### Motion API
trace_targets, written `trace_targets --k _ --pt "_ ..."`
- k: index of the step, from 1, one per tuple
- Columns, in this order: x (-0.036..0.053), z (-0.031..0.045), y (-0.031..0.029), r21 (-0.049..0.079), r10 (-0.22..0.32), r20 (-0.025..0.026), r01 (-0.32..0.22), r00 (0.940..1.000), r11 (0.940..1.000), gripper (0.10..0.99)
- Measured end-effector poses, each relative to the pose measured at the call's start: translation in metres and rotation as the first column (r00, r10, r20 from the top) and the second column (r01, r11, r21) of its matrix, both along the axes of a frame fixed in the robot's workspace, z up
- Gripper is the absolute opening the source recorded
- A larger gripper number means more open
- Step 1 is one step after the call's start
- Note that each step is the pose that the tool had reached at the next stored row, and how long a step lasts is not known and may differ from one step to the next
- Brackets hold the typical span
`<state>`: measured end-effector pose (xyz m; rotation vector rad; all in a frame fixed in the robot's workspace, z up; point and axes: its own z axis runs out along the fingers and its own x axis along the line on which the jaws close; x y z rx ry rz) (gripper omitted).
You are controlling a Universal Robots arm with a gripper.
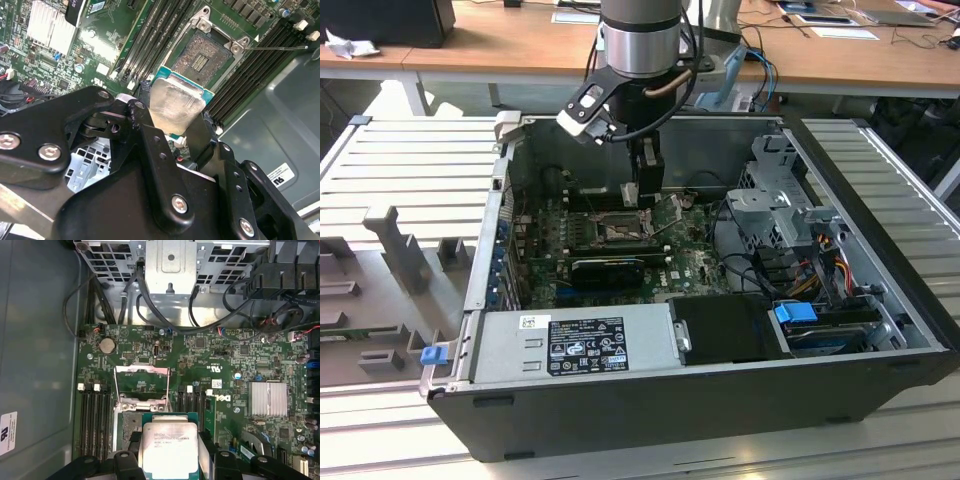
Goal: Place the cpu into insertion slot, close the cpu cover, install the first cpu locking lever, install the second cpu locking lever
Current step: 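Place the cpu into insertion slot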
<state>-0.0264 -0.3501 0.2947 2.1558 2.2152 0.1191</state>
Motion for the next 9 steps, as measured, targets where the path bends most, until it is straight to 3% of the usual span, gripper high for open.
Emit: trace_targets --k 9 --pt "0.0000 -0.0043 0.0000 0.000 0.000 0.0000 0.000 1.0000 1.0000 0.529"
